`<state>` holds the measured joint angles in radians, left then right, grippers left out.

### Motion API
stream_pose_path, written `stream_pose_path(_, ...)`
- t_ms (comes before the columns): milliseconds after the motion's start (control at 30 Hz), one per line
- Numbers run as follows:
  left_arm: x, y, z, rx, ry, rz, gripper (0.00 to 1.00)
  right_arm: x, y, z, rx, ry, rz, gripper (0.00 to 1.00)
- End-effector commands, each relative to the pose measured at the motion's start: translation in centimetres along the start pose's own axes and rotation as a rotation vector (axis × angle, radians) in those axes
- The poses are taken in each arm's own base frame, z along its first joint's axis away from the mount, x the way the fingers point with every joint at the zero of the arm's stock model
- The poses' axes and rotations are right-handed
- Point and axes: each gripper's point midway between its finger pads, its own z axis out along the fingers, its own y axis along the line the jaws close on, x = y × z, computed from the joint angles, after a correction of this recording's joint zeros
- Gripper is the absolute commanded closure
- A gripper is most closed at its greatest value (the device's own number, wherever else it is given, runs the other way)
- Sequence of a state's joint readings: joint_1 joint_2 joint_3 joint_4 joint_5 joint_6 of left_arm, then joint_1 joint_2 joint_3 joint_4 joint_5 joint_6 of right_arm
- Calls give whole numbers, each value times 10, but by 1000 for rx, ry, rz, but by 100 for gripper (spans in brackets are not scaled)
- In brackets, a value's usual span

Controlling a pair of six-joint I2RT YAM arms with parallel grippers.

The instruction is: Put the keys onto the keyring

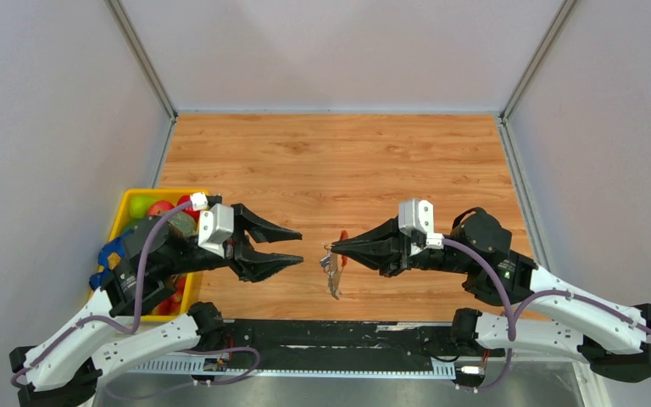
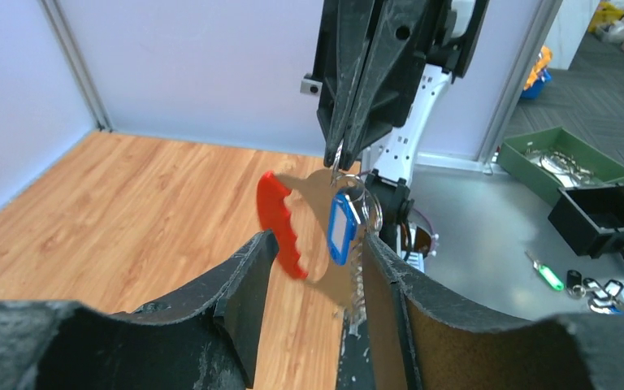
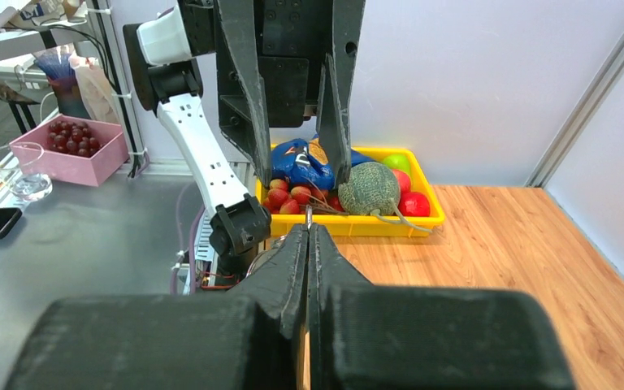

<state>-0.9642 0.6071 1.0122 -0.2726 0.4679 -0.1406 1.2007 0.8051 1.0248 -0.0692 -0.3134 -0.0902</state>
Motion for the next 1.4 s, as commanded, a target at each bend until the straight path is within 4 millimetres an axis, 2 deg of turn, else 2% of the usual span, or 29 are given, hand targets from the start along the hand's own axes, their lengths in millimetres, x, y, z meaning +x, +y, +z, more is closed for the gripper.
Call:
stream_pose_path(0,-21,-2,3,10,-111,8,46,-39,-2,-4,25,-189,-10,100)
stream_pose_path(233,-30,-8,11,64,-164,-8,47,-47,-4,-9,45,-285,-16,100)
stream_pose_path(300,-35,-10,14,81,-189,-6,50,-49,-6,-9,57,-306,-19,100)
stream_pose_path(400,-35,-11,19,102,-196,-11,61,-51,-8,-8,64,-323,-23,100)
stream_pose_path(800,-36,-7,29,114,-229,-23,64,-50,-9,-2,59,-332,-38,100)
stream_pose_path(1167,-39,-10,31,140,-259,-37,77,-47,-12,1,72,-331,-47,100)
stream_pose_path(1367,-39,-11,32,146,-258,-37,81,-46,-14,4,75,-327,-49,100)
